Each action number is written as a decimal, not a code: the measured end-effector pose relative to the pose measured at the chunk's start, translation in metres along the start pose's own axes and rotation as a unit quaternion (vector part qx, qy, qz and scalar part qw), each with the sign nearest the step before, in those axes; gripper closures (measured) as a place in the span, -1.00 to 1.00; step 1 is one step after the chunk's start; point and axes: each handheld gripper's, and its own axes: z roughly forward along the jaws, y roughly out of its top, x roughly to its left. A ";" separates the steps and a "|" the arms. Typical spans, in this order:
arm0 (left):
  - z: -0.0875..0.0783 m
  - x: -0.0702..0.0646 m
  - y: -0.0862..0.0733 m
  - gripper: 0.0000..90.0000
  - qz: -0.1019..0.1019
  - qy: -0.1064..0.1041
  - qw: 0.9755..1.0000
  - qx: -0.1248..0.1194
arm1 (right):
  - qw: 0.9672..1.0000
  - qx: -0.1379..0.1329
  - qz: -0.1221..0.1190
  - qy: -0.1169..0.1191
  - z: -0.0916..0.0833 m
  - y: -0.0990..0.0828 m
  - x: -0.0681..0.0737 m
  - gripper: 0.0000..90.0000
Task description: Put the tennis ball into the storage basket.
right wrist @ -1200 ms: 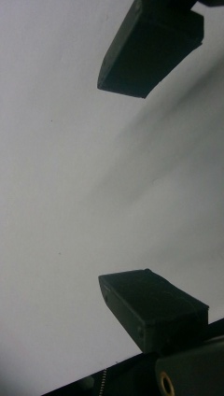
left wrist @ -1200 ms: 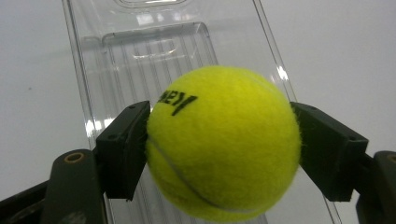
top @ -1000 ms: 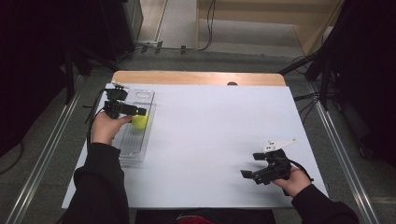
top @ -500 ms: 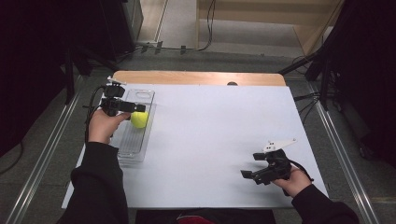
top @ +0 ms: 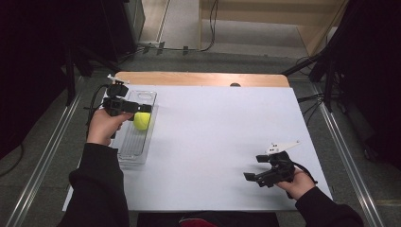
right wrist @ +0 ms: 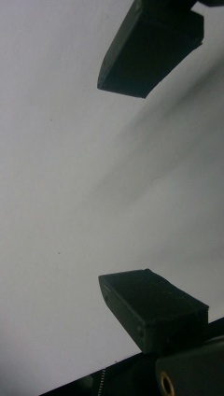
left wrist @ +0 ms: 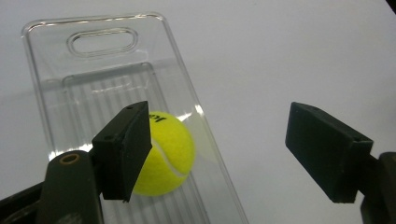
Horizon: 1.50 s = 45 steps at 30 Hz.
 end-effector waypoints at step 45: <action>0.026 -0.066 -0.005 -0.48 0.077 -0.077 0.994 0.005 | 1.000 -0.003 0.006 -0.003 -0.004 -0.003 0.000 -0.87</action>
